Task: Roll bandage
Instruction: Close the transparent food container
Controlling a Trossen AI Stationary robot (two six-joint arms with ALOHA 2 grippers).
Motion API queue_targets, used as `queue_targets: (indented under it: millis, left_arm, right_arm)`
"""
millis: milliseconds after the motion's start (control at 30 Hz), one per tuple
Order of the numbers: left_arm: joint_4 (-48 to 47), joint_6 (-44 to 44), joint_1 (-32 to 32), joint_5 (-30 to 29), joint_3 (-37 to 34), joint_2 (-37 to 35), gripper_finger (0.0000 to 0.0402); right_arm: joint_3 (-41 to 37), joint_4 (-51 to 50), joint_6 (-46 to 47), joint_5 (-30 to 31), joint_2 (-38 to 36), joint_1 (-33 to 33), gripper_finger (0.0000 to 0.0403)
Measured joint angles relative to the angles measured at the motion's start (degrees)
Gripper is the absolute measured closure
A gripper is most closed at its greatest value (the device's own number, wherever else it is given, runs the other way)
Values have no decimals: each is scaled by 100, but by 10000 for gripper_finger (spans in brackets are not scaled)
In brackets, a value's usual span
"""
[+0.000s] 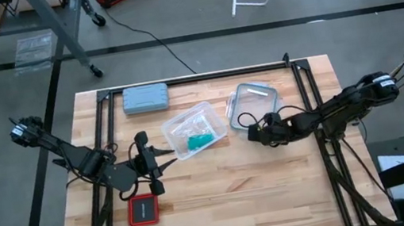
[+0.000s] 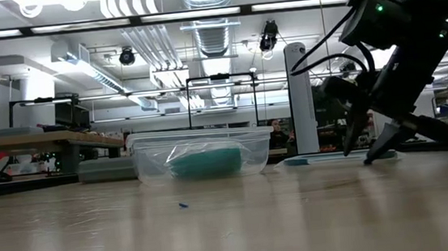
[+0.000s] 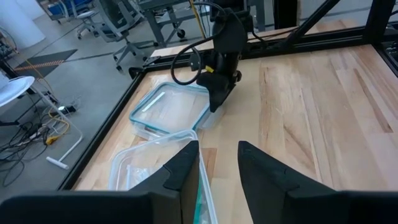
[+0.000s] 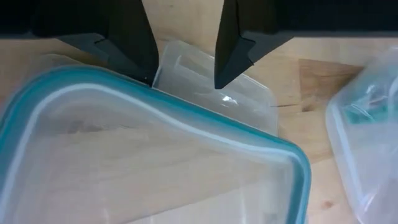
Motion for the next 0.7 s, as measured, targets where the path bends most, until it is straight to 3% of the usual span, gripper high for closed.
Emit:
queue_targets:
  millis: [533, 700]
  left_arm:
    - [0, 0, 0, 0, 0, 0, 301]
    - [-4, 7, 1, -1, 0, 0, 312]
  right_arm:
    - [-963, 1789, -155, 172, -20, -109, 387]
    - [-987, 1922, -561, 209, -35, -100, 401]
